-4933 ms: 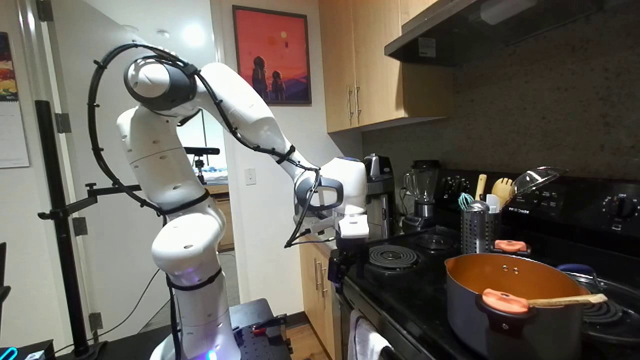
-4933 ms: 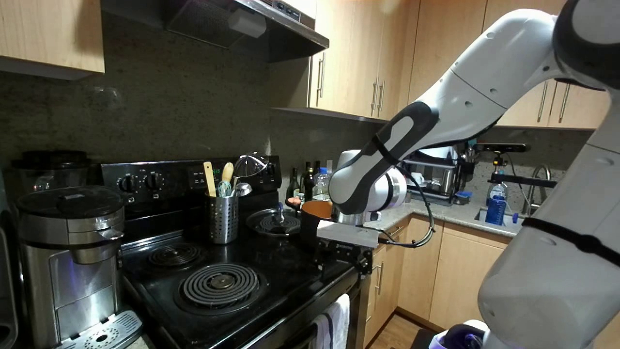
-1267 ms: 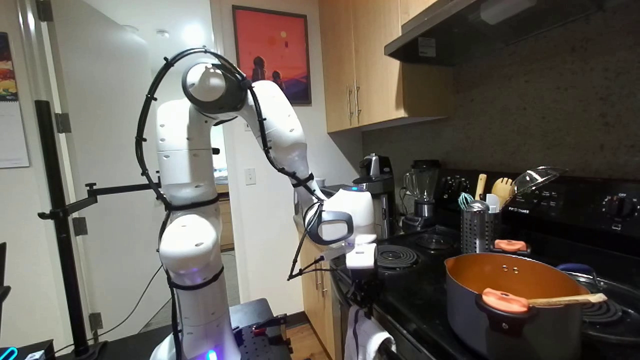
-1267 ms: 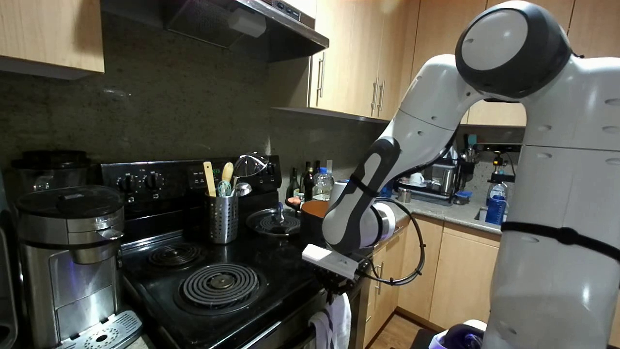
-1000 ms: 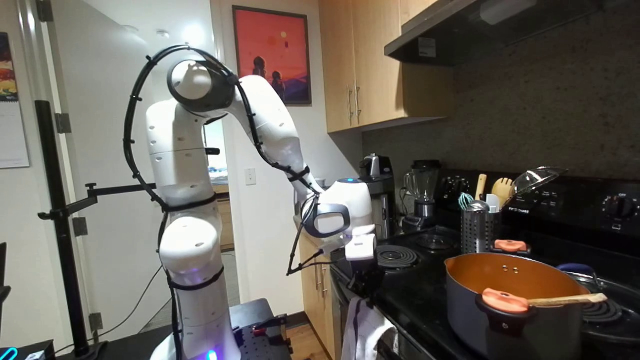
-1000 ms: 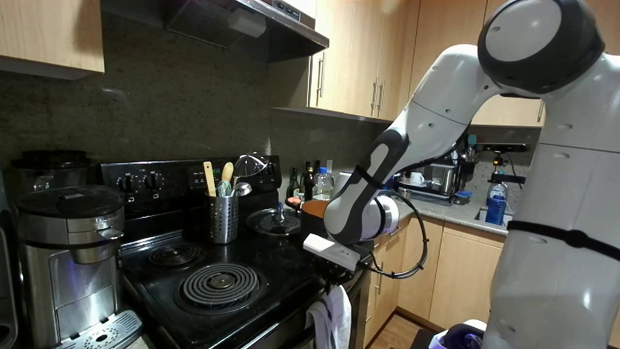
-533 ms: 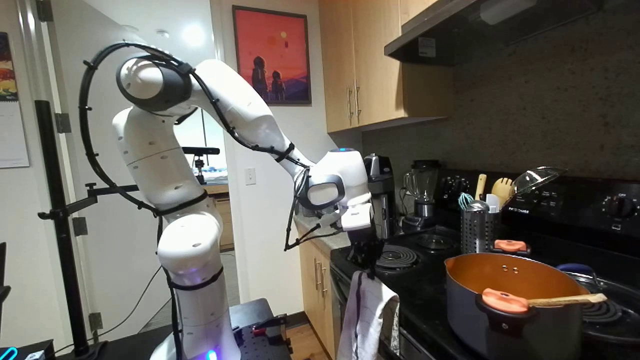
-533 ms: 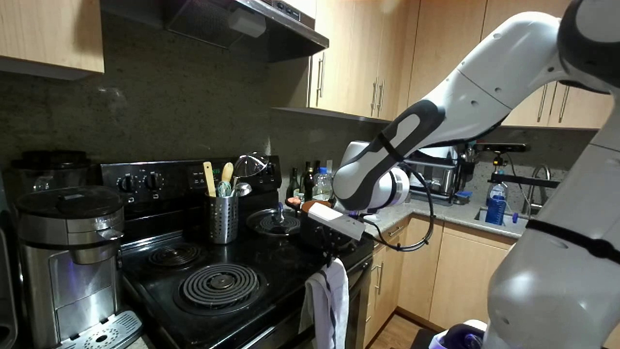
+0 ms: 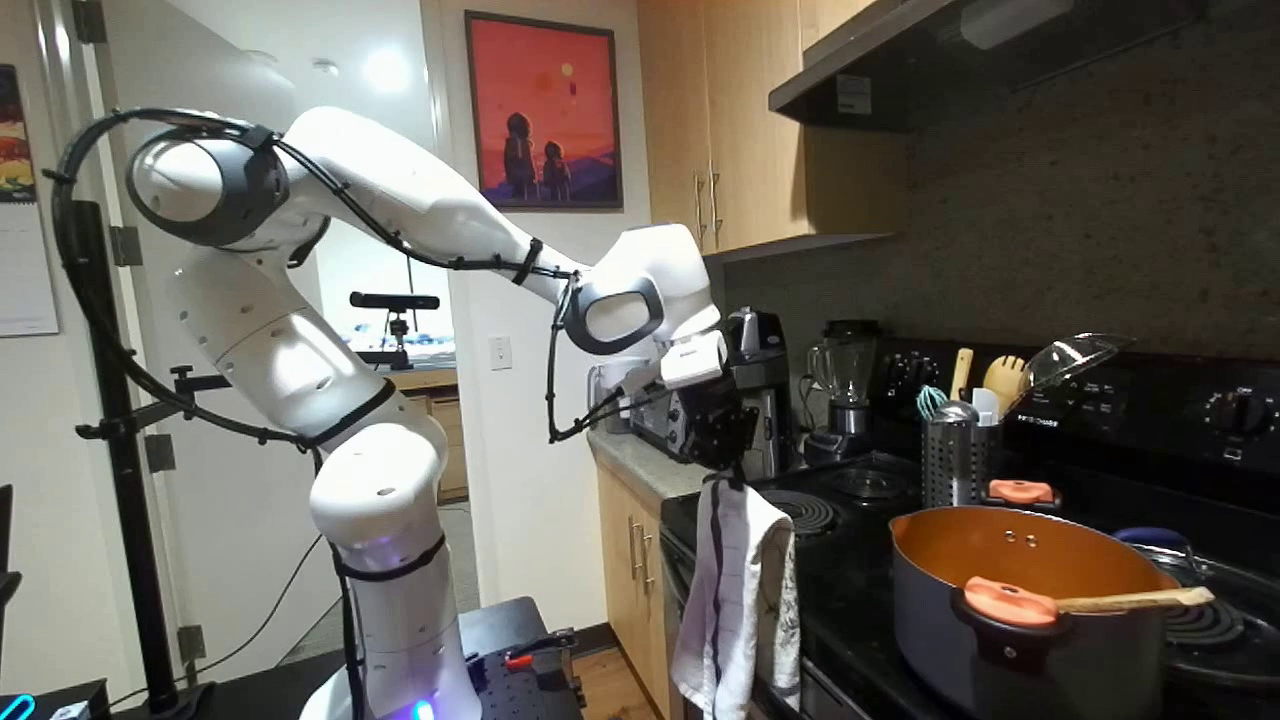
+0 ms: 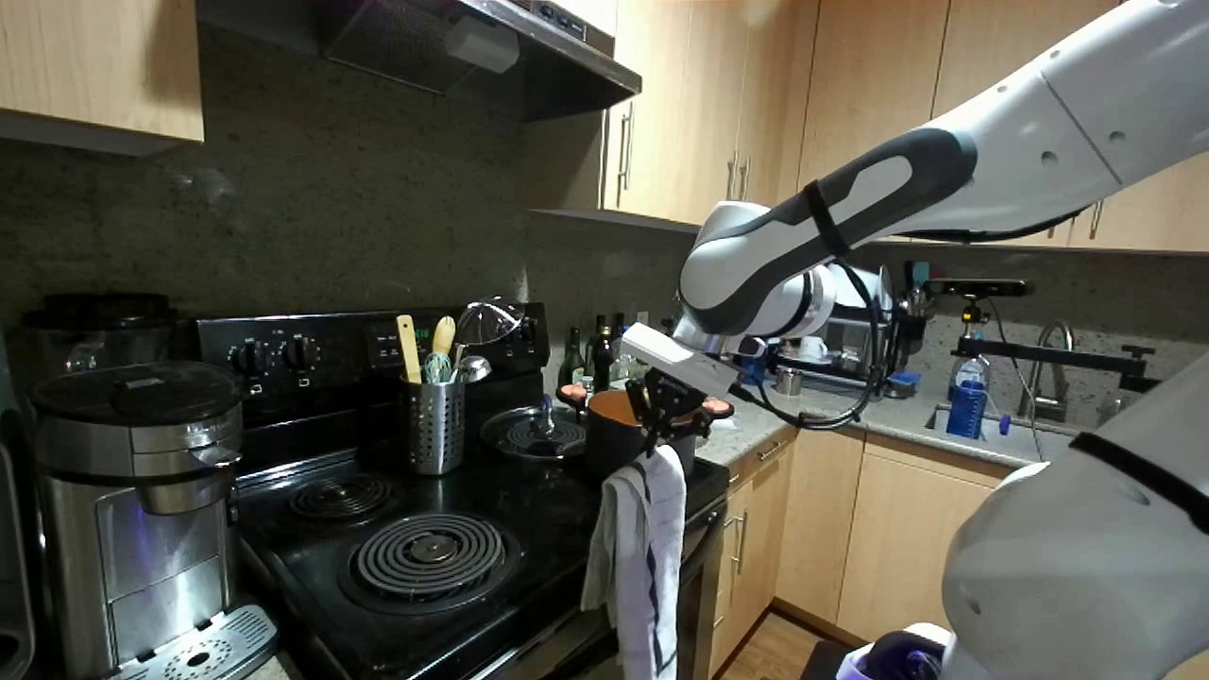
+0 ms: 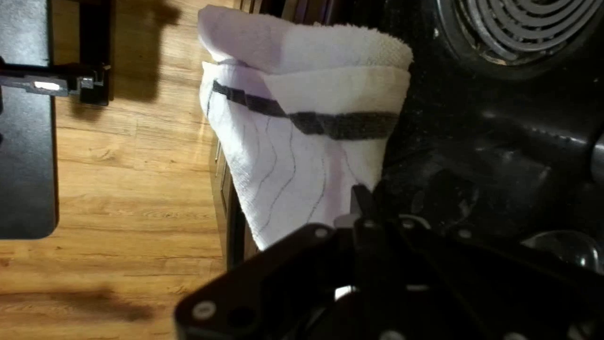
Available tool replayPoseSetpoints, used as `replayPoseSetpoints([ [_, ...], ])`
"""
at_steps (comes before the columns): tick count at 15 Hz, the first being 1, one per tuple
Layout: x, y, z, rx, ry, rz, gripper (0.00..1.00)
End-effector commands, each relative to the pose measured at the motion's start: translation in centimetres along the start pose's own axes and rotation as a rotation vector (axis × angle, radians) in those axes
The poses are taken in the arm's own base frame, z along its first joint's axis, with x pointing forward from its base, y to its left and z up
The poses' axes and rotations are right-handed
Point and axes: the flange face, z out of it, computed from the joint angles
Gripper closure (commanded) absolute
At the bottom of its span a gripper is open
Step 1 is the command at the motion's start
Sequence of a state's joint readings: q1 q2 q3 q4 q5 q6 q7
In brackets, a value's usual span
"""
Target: Put the towel on the top of the stove
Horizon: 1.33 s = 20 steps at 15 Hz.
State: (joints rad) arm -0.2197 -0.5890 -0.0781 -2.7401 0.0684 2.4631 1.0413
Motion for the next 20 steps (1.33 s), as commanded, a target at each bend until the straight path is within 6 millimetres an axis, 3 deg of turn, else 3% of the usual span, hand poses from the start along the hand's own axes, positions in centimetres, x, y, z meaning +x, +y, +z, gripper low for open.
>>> replayPoseSetpoints([
  [1,0.4,-1.4,-4.8,0.034,0.008,-0.011,1.00],
  [6,1.0,-4.4,-11.1,0.107,0.026,-0.022,1.00],
  [11,2.2,-8.0,-14.8,0.188,0.042,-0.006,1.00],
  [13,2.3,-8.7,-15.4,0.217,0.051,-0.012,1.00],
  [14,2.2,-7.3,-14.9,0.198,0.059,-0.006,0.99],
  [19,2.4,-8.0,-14.9,0.198,0.059,-0.008,0.99],
  [20,2.3,-7.8,-14.1,0.173,0.061,-0.010,1.00],
])
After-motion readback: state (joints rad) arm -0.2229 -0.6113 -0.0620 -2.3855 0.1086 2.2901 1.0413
